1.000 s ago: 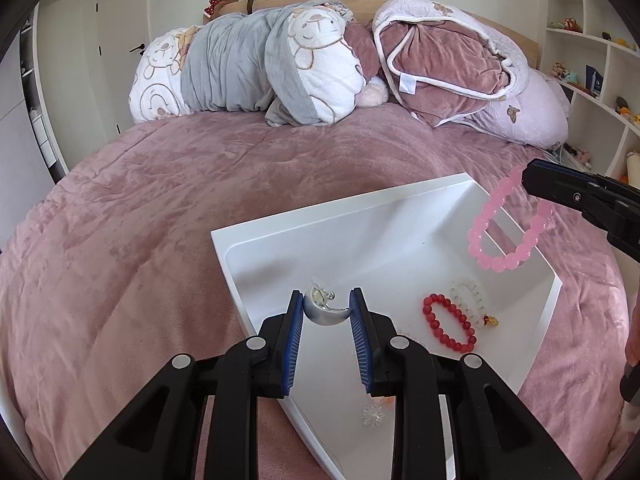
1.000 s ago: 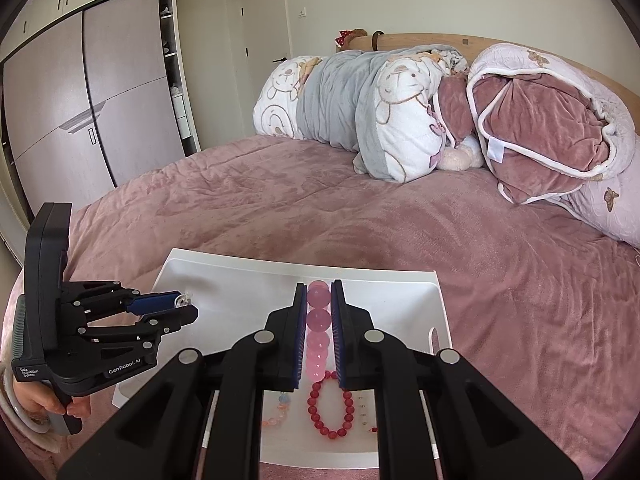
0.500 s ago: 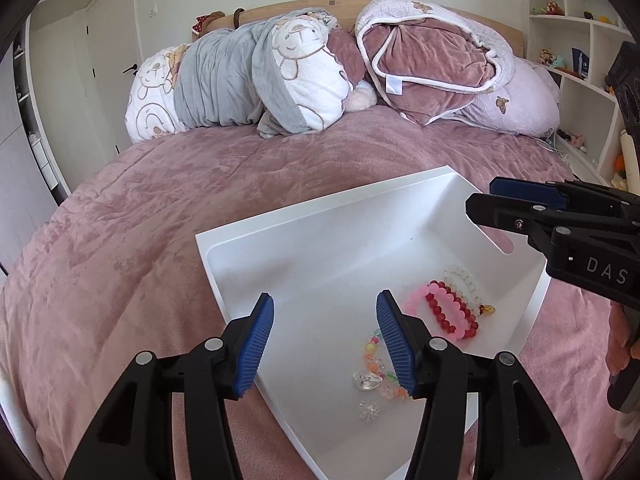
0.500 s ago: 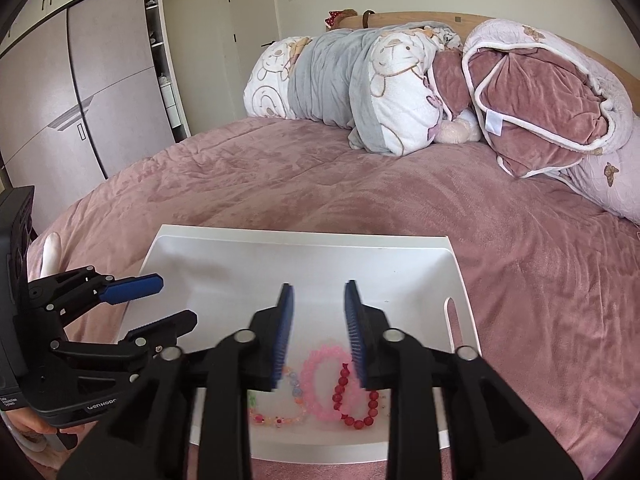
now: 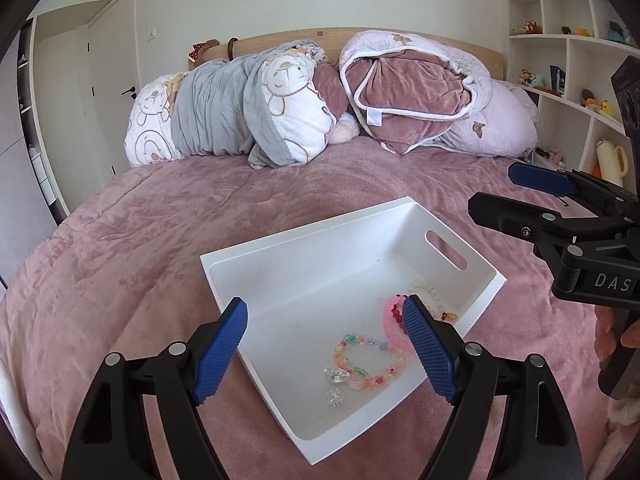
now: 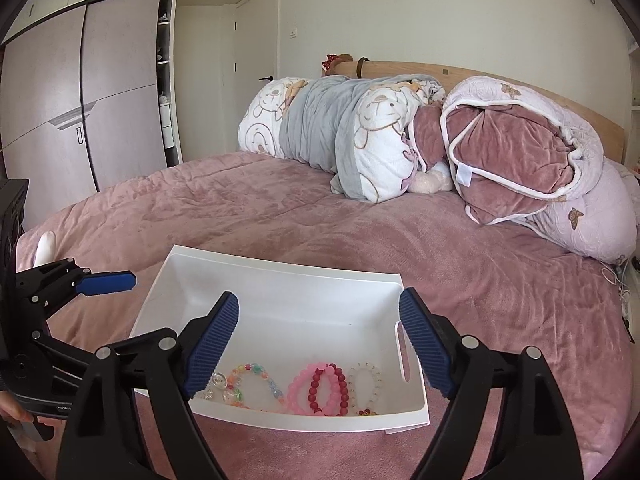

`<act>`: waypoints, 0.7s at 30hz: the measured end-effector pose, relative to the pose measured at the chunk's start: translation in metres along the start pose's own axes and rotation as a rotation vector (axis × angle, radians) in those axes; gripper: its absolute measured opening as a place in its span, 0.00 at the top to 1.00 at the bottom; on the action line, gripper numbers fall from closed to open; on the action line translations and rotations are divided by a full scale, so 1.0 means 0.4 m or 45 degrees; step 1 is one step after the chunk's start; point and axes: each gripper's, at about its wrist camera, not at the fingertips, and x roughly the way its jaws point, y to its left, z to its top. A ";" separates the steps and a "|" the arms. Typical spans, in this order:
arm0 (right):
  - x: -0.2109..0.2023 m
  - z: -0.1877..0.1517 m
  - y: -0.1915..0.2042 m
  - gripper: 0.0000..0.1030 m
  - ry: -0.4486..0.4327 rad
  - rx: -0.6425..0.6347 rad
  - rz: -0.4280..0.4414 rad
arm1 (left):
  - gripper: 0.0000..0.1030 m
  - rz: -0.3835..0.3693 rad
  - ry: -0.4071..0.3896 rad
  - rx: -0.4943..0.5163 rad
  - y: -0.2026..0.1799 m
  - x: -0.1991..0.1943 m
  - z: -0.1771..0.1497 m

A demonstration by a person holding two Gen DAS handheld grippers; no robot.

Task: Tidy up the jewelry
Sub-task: 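Withdraw both tools from the bin toward the remaining charms on the bed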

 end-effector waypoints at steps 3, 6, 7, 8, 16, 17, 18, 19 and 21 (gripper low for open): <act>-0.047 0.003 -0.012 0.12 -0.015 0.044 0.030 | 0.11 -0.007 -0.021 0.006 -0.010 -0.043 0.005; -0.095 0.003 -0.025 0.09 -0.023 0.074 0.056 | 0.10 -0.024 -0.041 0.010 -0.016 -0.089 0.012; -0.112 0.002 -0.027 0.09 -0.031 0.075 0.061 | 0.09 -0.033 -0.046 0.010 -0.018 -0.105 0.013; -0.128 0.000 -0.030 0.08 -0.036 0.071 0.061 | 0.09 -0.038 -0.051 0.008 -0.021 -0.120 0.012; -0.238 -0.062 -0.037 0.06 -0.036 0.020 0.095 | 0.07 -0.086 -0.059 0.010 -0.037 -0.201 -0.026; -0.246 -0.075 -0.036 0.06 -0.030 0.001 0.095 | 0.05 -0.090 -0.059 0.016 -0.040 -0.206 -0.035; -0.252 -0.089 -0.034 0.06 -0.023 -0.016 0.095 | 0.05 -0.095 -0.060 0.027 -0.043 -0.212 -0.045; -0.254 -0.104 -0.030 0.06 -0.014 -0.031 0.095 | 0.05 -0.097 -0.063 0.042 -0.047 -0.216 -0.057; -0.252 -0.134 -0.025 0.06 0.007 -0.055 0.092 | 0.05 -0.106 -0.072 0.084 -0.059 -0.219 -0.085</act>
